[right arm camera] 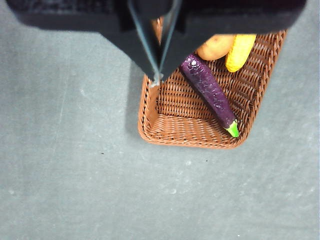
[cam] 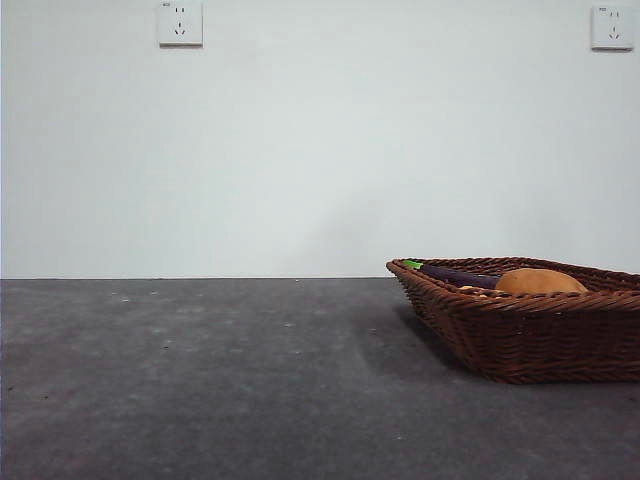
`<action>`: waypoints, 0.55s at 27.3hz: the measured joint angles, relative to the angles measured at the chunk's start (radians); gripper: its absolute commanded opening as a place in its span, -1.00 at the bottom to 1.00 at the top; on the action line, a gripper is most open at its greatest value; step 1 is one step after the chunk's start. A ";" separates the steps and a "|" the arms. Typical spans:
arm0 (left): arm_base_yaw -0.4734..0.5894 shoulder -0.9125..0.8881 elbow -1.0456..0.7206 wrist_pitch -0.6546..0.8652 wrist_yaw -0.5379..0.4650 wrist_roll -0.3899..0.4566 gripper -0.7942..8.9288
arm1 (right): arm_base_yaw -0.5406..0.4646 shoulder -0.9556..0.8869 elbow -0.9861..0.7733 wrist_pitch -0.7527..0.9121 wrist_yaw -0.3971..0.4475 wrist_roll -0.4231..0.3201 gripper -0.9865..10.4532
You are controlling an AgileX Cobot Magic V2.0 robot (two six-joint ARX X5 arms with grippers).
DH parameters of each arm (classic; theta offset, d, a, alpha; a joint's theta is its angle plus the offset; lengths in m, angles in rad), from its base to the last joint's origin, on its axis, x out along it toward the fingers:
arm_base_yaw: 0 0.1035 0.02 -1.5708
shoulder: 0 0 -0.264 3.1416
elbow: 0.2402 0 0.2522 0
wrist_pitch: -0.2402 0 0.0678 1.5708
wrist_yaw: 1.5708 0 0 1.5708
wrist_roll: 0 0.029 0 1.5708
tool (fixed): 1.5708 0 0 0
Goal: Help me put the vegetables on the table into the basket
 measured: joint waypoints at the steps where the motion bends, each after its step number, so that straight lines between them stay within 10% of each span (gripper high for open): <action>1: 0.000 -0.019 -0.019 0.000 -0.001 -0.001 -0.84 | 0.000 0.000 0.000 0.000 0.000 0.000 -0.82; 15: -0.031 -0.033 -0.068 -0.030 -0.048 -0.027 -0.84 | 0.000 0.000 0.000 0.002 0.008 0.000 -0.82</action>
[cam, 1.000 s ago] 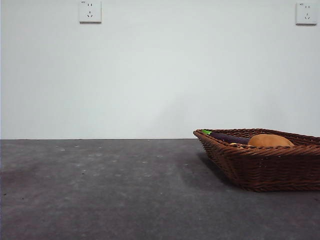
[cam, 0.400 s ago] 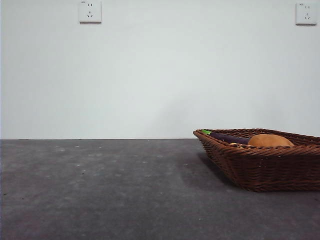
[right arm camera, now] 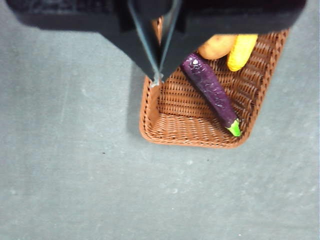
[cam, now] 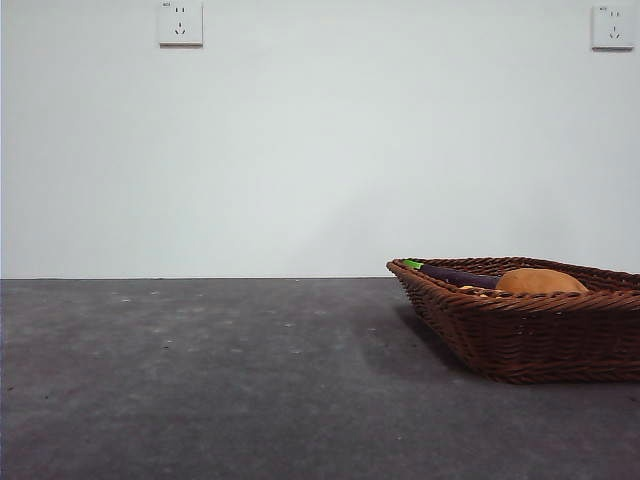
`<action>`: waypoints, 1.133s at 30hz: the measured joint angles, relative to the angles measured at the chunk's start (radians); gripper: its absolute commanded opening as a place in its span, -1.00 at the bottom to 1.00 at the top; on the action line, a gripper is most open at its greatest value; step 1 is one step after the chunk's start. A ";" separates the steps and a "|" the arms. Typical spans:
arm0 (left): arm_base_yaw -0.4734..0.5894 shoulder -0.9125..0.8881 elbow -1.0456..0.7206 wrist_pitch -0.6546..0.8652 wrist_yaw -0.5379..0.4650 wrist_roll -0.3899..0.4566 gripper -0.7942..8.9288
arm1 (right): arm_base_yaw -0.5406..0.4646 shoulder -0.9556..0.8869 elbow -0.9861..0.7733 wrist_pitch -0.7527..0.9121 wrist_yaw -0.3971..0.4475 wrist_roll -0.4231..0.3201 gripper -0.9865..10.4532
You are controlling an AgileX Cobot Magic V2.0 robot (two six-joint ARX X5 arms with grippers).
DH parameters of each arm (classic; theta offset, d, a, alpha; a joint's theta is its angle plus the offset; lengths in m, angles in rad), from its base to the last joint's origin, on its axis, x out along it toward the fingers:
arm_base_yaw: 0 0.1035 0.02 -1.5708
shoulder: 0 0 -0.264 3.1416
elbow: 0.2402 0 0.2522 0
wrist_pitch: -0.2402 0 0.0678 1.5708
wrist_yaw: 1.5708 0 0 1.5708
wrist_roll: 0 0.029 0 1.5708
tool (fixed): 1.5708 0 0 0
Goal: Help me put the vegetables on the table into the basket
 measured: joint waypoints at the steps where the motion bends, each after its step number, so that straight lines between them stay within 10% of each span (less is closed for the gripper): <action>1: 0.000 0.004 0.000 0.000 0.000 0.000 -0.84 | 0.000 0.000 0.000 0.000 0.001 0.000 -0.82; 18: 0.000 0.060 0.000 0.000 0.000 0.000 -0.84 | 0.041 -0.197 -0.058 0.069 0.026 0.000 -0.82; 34: 0.000 0.063 0.000 0.000 0.000 0.000 -0.84 | 0.046 -0.903 -0.986 0.584 0.162 0.075 -0.82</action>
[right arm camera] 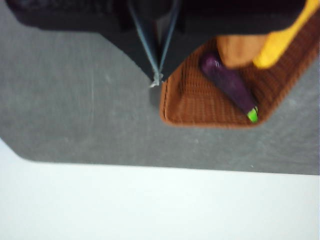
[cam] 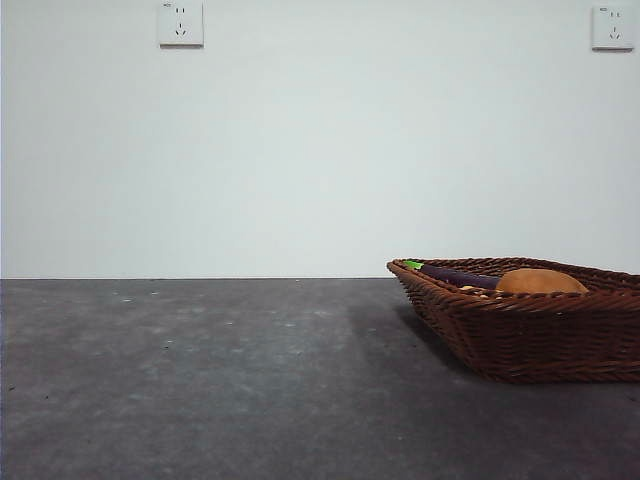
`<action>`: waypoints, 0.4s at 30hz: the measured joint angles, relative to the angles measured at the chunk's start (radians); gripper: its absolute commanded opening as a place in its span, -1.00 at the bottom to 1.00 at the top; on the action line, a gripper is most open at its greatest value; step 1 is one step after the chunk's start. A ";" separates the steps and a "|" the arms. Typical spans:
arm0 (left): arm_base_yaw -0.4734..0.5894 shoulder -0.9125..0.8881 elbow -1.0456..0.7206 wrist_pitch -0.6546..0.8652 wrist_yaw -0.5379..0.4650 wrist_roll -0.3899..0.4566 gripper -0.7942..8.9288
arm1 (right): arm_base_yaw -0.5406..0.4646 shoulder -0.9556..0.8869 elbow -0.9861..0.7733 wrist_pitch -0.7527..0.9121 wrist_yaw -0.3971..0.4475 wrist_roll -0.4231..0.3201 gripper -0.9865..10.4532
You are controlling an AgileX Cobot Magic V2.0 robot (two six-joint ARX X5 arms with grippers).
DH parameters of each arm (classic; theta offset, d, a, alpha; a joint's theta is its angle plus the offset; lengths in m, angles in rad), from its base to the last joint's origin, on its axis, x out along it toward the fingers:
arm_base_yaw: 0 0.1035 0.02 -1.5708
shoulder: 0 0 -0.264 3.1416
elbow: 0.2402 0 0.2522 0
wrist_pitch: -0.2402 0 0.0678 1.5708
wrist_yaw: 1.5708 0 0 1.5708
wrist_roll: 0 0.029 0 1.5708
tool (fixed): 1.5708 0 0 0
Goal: Help me put the vegetables on the table into the basket
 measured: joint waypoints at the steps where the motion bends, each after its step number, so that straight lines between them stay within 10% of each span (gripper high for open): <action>1: 0.000 0.000 0.000 0.000 0.000 0.000 -0.84 | 0.000 -0.034 -0.047 0.005 0.006 0.010 -0.82; 12: 0.000 0.000 0.000 0.000 0.000 0.000 -0.84 | 0.000 -0.275 -0.325 0.013 0.029 0.106 -0.82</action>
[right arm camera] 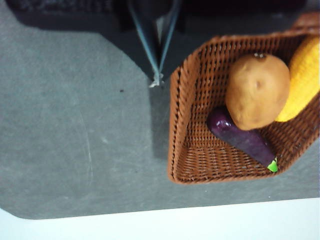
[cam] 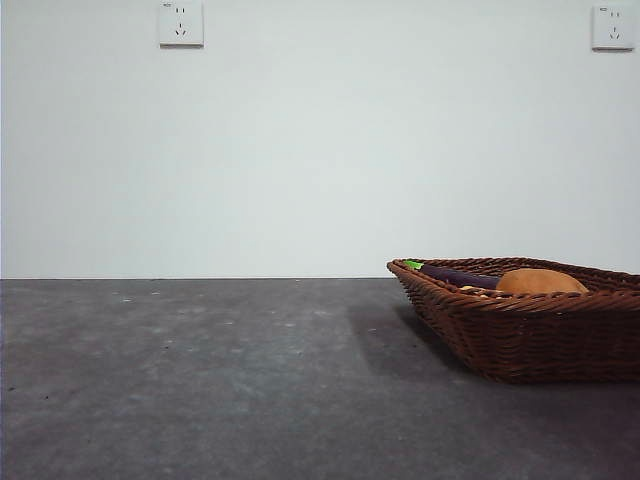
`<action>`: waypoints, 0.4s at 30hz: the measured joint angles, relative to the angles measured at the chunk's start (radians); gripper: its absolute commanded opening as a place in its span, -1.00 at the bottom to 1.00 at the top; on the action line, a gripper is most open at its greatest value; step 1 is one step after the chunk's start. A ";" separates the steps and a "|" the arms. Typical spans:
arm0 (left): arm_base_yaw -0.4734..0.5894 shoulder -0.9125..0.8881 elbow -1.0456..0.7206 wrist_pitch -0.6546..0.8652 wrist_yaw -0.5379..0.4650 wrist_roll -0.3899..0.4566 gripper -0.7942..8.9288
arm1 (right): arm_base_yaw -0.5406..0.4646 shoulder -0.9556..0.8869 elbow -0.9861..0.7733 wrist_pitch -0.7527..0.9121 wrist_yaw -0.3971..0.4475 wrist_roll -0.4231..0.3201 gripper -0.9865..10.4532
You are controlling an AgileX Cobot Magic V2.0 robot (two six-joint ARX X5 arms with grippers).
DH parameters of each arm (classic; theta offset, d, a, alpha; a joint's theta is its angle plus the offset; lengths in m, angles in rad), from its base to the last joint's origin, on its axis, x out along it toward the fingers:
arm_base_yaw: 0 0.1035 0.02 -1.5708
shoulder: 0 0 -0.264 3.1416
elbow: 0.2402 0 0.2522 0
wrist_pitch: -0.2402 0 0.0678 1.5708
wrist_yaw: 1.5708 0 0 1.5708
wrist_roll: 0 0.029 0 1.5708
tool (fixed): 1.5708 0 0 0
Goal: Help me put the vegetables on the table into the basket
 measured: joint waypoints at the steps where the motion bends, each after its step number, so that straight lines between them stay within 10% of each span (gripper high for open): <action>1: 0.000 0.000 0.000 0.001 0.000 0.000 -0.84 | 0.000 -0.011 -0.007 0.005 0.002 0.004 -0.82; 12: 0.000 0.007 0.000 0.000 0.000 0.000 -0.84 | 0.000 -0.050 -0.010 0.016 0.007 0.007 -0.82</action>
